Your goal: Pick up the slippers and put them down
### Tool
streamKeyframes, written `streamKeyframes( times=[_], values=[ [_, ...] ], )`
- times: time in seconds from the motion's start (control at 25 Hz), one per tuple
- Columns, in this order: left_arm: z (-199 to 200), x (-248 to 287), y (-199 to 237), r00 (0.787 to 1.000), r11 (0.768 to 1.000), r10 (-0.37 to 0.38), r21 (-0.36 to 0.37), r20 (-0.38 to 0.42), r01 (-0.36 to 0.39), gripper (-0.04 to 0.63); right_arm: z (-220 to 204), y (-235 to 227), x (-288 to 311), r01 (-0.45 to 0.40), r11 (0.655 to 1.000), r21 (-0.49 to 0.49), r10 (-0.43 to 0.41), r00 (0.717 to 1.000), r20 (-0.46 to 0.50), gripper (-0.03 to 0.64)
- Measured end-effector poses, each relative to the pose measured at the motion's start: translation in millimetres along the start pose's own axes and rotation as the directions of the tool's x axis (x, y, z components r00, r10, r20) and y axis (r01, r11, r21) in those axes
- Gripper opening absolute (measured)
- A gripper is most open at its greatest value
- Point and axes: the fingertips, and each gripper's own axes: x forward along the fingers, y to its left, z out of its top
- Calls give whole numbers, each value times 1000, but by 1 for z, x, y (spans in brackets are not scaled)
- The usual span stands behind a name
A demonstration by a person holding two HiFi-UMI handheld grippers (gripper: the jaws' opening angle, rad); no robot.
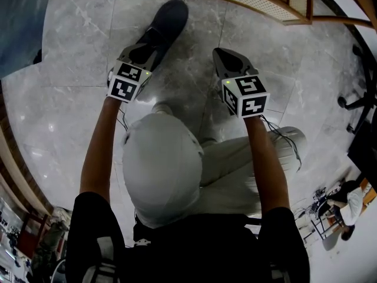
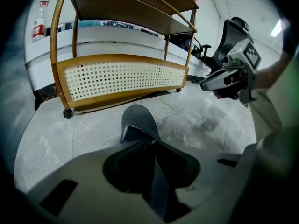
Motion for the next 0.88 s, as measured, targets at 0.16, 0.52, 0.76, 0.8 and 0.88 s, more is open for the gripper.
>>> streamKeyframes(
  times=[0.16, 0.52, 0.76, 0.8, 0.88],
  values=[
    [1, -1, 4, 1000, 1000, -9, -21, 5, 9, 86, 3, 3, 0, -7, 1000, -2, 7, 1000, 1, -2],
    [20, -22, 18, 1000, 1000, 21, -22, 17, -21, 87, 26, 3, -3, -14, 1000, -19, 14, 1000, 16, -3],
    [40, -42, 29, 998, 998, 57, -28, 35, -56, 45, 50, 9, -7, -31, 999, -41, 32, 999, 18, -2],
    [44, -45, 31, 997, 998, 62, -31, 43, -61, 38, 55, 10, -9, -34, 998, -44, 35, 999, 19, -3],
    [52, -51, 36, 995, 996, 79, -32, 62, -77, 34, 64, 12, -13, -38, 998, -47, 39, 999, 23, -3]
  ],
)
